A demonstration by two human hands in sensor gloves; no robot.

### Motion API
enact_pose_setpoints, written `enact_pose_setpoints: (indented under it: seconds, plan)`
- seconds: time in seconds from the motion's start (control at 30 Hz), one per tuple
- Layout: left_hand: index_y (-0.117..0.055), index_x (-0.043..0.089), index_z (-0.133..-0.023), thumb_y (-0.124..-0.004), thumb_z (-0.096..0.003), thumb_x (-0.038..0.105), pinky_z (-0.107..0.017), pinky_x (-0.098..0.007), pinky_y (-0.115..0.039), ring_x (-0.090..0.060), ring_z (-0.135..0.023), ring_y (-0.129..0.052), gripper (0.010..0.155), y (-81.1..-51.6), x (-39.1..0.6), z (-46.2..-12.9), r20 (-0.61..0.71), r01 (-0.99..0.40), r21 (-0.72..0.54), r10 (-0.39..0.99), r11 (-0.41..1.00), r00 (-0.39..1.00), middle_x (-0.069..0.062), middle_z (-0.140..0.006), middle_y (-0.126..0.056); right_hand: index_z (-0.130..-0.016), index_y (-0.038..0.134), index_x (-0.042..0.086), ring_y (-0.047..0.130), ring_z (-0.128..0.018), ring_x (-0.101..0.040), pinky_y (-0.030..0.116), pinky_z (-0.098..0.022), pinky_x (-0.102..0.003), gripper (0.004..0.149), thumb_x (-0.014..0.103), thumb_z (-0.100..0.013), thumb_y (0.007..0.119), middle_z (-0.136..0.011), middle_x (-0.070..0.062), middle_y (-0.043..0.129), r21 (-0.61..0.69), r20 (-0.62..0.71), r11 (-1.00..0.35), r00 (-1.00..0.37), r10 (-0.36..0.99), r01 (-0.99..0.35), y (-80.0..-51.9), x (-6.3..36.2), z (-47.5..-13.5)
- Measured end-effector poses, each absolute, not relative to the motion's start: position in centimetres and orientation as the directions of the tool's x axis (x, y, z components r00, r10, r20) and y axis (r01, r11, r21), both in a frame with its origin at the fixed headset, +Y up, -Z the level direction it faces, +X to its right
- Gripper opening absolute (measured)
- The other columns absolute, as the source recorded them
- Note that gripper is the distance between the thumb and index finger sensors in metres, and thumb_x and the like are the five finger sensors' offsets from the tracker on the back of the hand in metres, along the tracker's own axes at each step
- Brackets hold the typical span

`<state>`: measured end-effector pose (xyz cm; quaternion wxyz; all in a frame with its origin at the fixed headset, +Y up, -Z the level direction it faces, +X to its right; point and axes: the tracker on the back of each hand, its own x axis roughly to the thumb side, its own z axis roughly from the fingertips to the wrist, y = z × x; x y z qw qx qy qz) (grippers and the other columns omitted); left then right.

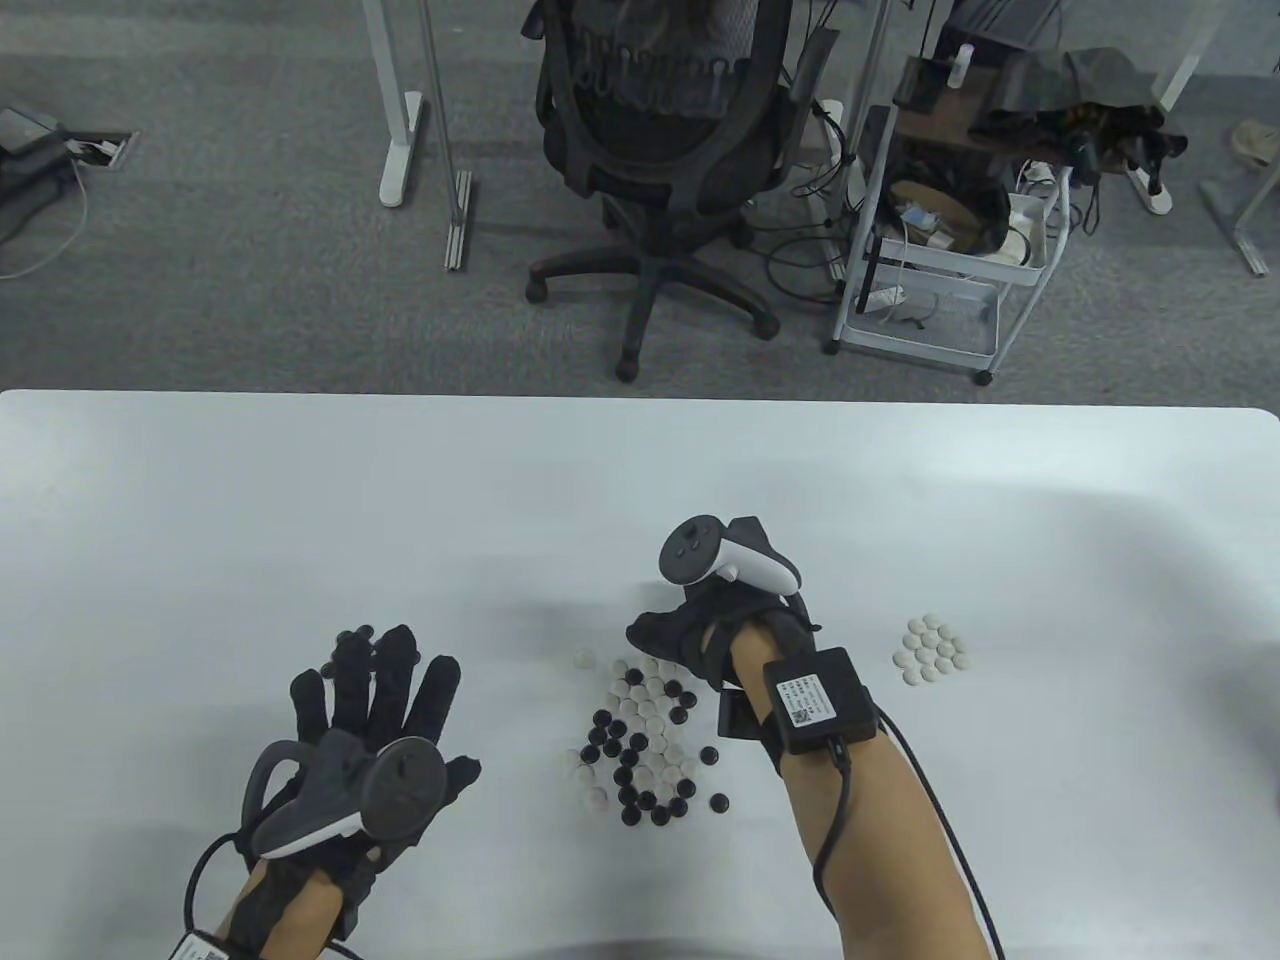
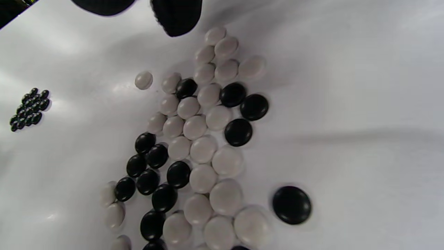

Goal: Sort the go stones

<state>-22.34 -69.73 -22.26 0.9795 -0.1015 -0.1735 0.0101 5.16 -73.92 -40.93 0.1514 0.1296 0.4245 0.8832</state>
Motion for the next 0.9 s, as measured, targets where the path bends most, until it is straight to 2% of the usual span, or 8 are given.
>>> enact_pose_setpoints:
  seconds: [0.23, 0.43, 0.6, 0.9]
  plan:
    - [-0.01, 0.01, -0.118, -0.047, -0.063, 0.052, -0.058, -0.085, -0.005, -0.063, -0.092, 0.014, 0.079, -69.7, -22.7, -22.3, 0.333, 0.007, -0.214, 0.066, 0.977, 0.941, -0.036, -0.113, 0.013, -0.112, 0.051, 0.023, -0.014, -0.088, -0.055, 0.004, -0.055, -0.081, 0.064, 0.053, -0.055, 0.048, -0.108, -0.024, -0.006, 0.773, 0.049, -0.61, -0.943, 0.33, -0.174, -75.2, 6.5, -42.1]
    - [-0.009, 0.01, -0.118, -0.047, -0.0632, 0.052, -0.058, -0.085, -0.005, -0.063, -0.092, 0.014, 0.079, -69.6, -22.8, -22.3, 0.329, 0.001, -0.212, 0.07, 0.977, 0.942, -0.036, -0.113, 0.013, -0.111, 0.053, 0.021, -0.013, -0.087, -0.056, 0.005, -0.054, -0.081, 0.065, 0.054, -0.055, 0.047, -0.109, -0.025, -0.004, 0.753, -0.04, -0.627, -0.965, 0.259, -0.2, -74.9, 13.6, -43.3]
    - [-0.01, 0.01, -0.118, -0.047, -0.0634, 0.052, -0.058, -0.085, -0.005, -0.063, -0.092, 0.014, 0.078, -69.4, -22.8, -22.2, 0.333, 0.002, -0.203, 0.068, 0.979, 0.94, -0.036, -0.113, 0.013, -0.111, 0.053, 0.02, -0.012, -0.087, -0.057, 0.006, -0.054, -0.082, 0.066, 0.054, -0.055, 0.046, -0.109, -0.025, -0.003, 0.744, -0.111, -0.632, -0.973, 0.202, -0.217, -74.7, 18.7, -42.9]
    - [-0.012, 0.01, -0.119, -0.047, -0.0634, 0.052, -0.058, -0.085, -0.005, -0.063, -0.093, 0.013, 0.078, -69.4, -22.8, -22.2, 0.328, 0.001, -0.196, 0.065, 0.981, 0.942, -0.036, -0.115, 0.011, -0.111, 0.052, 0.019, -0.012, -0.088, -0.057, 0.006, -0.055, -0.082, 0.066, 0.053, -0.055, 0.047, -0.109, -0.026, -0.002, 0.719, -0.188, -0.647, -0.967, 0.171, -0.254, -74.7, 23.0, -42.3]
